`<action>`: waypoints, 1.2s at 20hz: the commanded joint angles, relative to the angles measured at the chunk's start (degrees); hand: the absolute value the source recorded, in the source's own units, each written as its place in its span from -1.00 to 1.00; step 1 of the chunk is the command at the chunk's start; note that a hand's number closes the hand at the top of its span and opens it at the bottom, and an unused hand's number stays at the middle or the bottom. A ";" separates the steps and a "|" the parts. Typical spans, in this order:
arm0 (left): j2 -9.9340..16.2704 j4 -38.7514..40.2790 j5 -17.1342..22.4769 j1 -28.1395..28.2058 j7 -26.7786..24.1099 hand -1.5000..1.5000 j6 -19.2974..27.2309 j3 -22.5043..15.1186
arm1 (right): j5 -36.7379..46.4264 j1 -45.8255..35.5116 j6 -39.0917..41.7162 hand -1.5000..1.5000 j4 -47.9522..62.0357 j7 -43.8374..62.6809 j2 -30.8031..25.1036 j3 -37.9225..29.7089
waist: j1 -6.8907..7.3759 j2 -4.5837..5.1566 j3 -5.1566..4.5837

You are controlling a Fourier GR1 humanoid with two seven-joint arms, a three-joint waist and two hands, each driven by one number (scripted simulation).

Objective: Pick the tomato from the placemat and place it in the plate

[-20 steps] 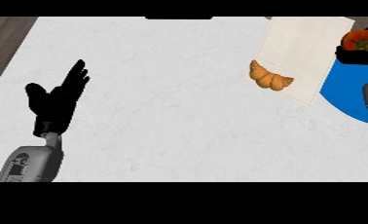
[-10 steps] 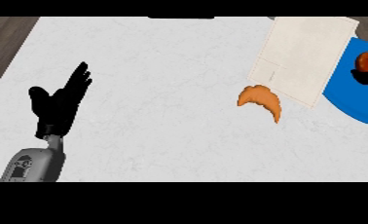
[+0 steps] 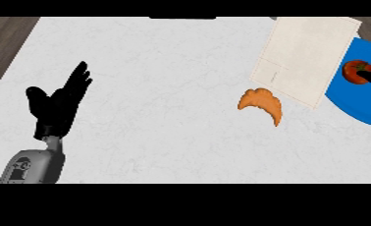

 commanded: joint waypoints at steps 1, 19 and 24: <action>1.99 1.84 1.41 -0.50 -0.83 0.00 -1.57 2.70 | -6.79 -1.46 2.20 -1.00 -4.68 -10.91 2.21 -3.42 | -0.94 -0.35 -0.06; -2.55 -0.95 -2.76 -0.02 2.64 0.00 1.64 0.78 | -29.16 9.32 26.75 -1.00 -14.49 -1.59 -0.31 -11.03 | -1.19 -0.41 -0.15; -0.14 -1.75 -0.99 2.18 1.09 0.00 -3.14 2.96 | -30.44 11.05 27.41 -1.00 -7.88 -8.14 -3.45 -10.78 | -0.60 -0.27 -0.11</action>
